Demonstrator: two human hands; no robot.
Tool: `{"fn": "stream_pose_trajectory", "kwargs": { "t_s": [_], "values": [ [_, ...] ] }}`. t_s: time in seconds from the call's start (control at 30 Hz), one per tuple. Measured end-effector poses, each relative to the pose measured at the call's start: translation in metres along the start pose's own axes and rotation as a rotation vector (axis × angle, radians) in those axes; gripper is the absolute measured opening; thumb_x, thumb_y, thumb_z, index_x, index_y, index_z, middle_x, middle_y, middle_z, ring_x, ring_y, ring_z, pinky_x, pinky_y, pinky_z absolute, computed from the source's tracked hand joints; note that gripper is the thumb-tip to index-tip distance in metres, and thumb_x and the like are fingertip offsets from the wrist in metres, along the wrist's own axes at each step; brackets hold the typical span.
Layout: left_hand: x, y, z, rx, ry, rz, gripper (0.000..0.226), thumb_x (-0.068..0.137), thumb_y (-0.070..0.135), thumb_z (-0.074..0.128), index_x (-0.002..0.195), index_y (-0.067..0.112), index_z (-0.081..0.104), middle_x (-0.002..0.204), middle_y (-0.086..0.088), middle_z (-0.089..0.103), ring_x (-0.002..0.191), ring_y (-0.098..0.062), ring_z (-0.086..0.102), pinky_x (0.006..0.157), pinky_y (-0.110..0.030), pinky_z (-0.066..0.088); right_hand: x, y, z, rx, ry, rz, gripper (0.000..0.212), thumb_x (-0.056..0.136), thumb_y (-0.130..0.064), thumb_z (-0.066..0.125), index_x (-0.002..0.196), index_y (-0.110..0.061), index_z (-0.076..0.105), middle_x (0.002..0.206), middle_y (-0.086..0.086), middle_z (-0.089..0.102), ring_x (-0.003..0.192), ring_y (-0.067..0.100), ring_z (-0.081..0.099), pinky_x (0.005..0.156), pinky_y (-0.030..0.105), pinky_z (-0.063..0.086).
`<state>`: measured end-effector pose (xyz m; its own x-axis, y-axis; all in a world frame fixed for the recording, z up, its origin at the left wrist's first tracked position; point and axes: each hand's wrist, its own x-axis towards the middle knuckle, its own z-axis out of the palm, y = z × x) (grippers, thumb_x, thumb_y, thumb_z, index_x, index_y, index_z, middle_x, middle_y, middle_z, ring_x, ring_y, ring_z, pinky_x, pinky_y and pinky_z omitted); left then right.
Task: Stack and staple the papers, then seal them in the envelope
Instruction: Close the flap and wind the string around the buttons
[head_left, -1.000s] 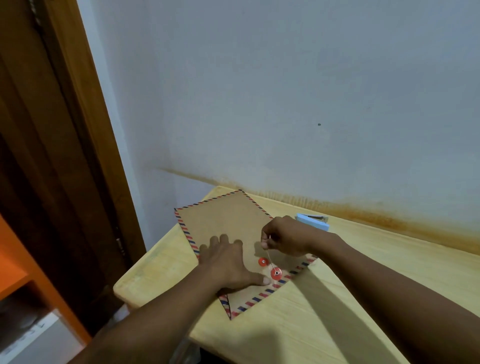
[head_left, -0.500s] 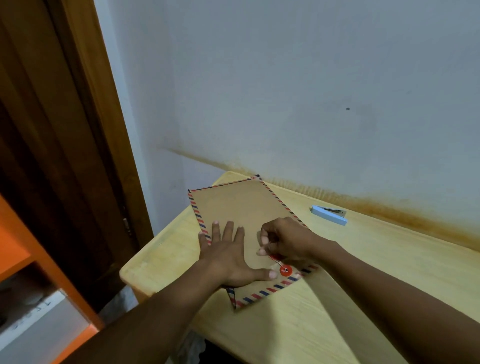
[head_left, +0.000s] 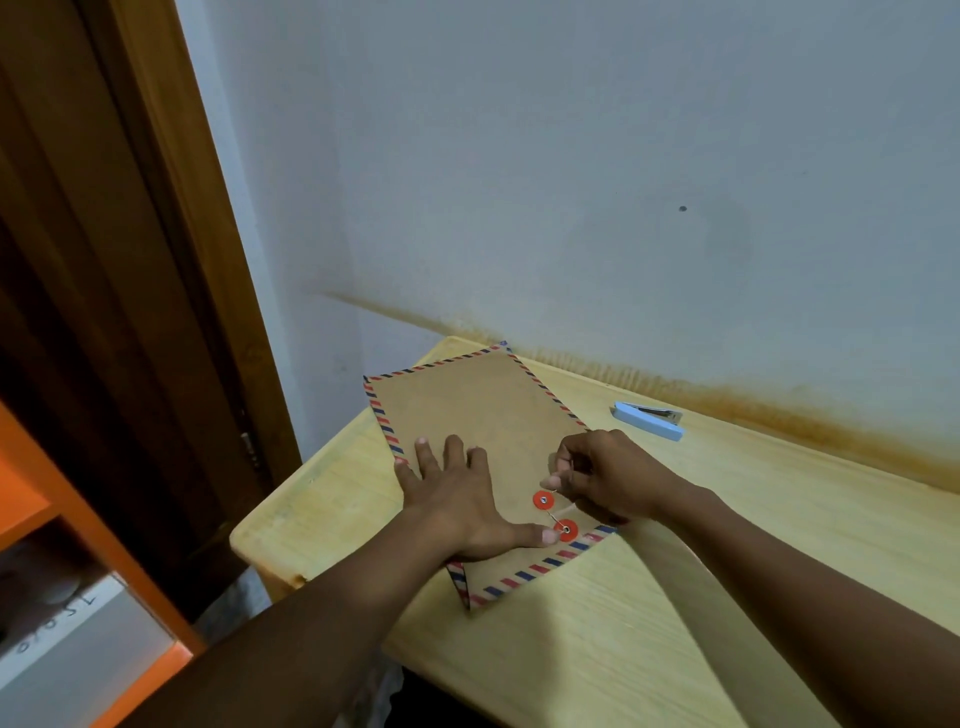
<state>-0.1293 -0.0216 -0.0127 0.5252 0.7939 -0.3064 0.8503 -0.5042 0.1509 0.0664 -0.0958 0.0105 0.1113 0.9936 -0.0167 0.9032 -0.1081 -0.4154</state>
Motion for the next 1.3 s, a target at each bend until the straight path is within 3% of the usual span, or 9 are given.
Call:
{"fn": "stream_pose_trajectory", "kwargs": {
  "t_s": [0.13, 0.27, 0.43, 0.67, 0.83, 0.93, 1.0, 1.17, 1.3],
  "values": [
    [0.000, 0.001, -0.002, -0.009, -0.014, -0.012, 0.148, 0.046, 0.107, 0.043, 0.161, 0.023, 0.004, 0.171, -0.007, -0.007, 0.153, -0.046, -0.018, 0.121, -0.068, -0.003, -0.029, 0.004, 0.001, 0.037, 0.081, -0.005, 0.013, 0.092, -0.025, 0.068, 0.080, -0.029, 0.067, 0.072, -0.018, 0.069, 0.069, 0.001, 0.061, 0.060, 0.015, 0.042],
    [-0.002, 0.001, -0.005, -0.018, -0.033, -0.016, 0.147, 0.047, 0.106, 0.044, 0.162, 0.023, 0.003, 0.171, -0.006, -0.009, 0.154, -0.045, -0.018, 0.121, -0.067, -0.002, -0.061, 0.012, 0.016, -0.211, 0.133, -0.062, 0.014, 0.092, -0.022, 0.056, 0.092, -0.030, 0.067, 0.091, -0.014, 0.070, 0.083, 0.008, 0.057, 0.070, 0.030, 0.052],
    [-0.003, -0.006, -0.017, 0.027, -0.118, 0.009, 0.140, 0.060, 0.097, 0.055, 0.162, 0.023, -0.005, 0.171, -0.005, -0.015, 0.154, -0.042, -0.020, 0.123, -0.064, -0.001, -0.085, -0.009, 0.021, -0.371, 0.171, -0.216, 0.021, 0.098, -0.034, 0.050, 0.105, -0.029, 0.068, 0.099, -0.010, 0.068, 0.087, 0.013, 0.054, 0.069, 0.029, 0.048],
    [0.003, -0.017, -0.019, 0.077, -0.182, 0.040, 0.147, 0.056, 0.094, 0.062, 0.160, 0.024, -0.015, 0.169, -0.005, -0.022, 0.153, -0.039, -0.024, 0.123, -0.064, 0.001, -0.075, -0.034, 0.027, -0.291, -0.020, -0.115, 0.017, 0.087, -0.017, 0.049, 0.085, -0.021, 0.066, 0.087, 0.000, 0.067, 0.080, 0.018, 0.054, 0.069, 0.036, 0.053],
    [0.003, -0.021, -0.017, 0.069, -0.178, 0.061, 0.148, 0.056, 0.095, 0.061, 0.160, 0.024, -0.016, 0.169, -0.005, -0.023, 0.153, -0.039, -0.025, 0.124, -0.063, -0.002, -0.051, -0.047, 0.019, -0.393, -0.117, -0.179, 0.011, 0.089, -0.013, 0.059, 0.088, -0.020, 0.067, 0.088, -0.001, 0.058, 0.083, 0.013, 0.044, 0.070, 0.038, 0.052],
    [0.003, -0.023, -0.014, 0.059, -0.168, 0.080, 0.147, 0.056, 0.096, 0.060, 0.160, 0.025, -0.015, 0.169, -0.006, -0.025, 0.152, -0.039, -0.026, 0.123, -0.063, -0.004, -0.034, -0.052, 0.015, -0.437, -0.148, -0.216, 0.012, 0.088, -0.013, 0.063, 0.097, -0.020, 0.066, 0.093, -0.002, 0.055, 0.087, 0.014, 0.045, 0.065, 0.030, 0.046],
    [0.003, -0.023, -0.012, 0.054, -0.152, 0.090, 0.145, 0.058, 0.096, 0.059, 0.161, 0.025, -0.015, 0.168, -0.006, -0.026, 0.152, -0.038, -0.027, 0.123, -0.062, -0.006, -0.023, -0.052, 0.015, -0.427, -0.150, -0.216, 0.018, 0.086, -0.013, 0.066, 0.102, -0.021, 0.067, 0.097, -0.001, 0.057, 0.090, 0.015, 0.048, 0.064, 0.028, 0.044],
    [0.002, -0.021, -0.012, 0.022, -0.162, 0.085, 0.147, 0.057, 0.093, 0.063, 0.161, 0.025, -0.016, 0.167, -0.005, -0.028, 0.152, -0.038, -0.028, 0.123, -0.061, -0.007, -0.001, -0.043, 0.006, -0.239, -0.145, -0.176, 0.016, 0.088, -0.011, 0.060, 0.088, -0.023, 0.071, 0.085, -0.009, 0.057, 0.082, 0.013, 0.056, 0.071, 0.030, 0.047],
    [0.001, -0.018, -0.016, 0.027, -0.179, 0.069, 0.147, 0.058, 0.092, 0.065, 0.161, 0.024, -0.015, 0.167, -0.006, -0.027, 0.152, -0.039, -0.027, 0.123, -0.062, -0.006, 0.012, -0.035, 0.003, -0.119, -0.156, -0.126, 0.003, 0.086, -0.024, 0.075, 0.087, -0.022, 0.073, 0.082, -0.011, 0.067, 0.076, 0.009, 0.058, 0.065, 0.022, 0.043]
  ]
}}
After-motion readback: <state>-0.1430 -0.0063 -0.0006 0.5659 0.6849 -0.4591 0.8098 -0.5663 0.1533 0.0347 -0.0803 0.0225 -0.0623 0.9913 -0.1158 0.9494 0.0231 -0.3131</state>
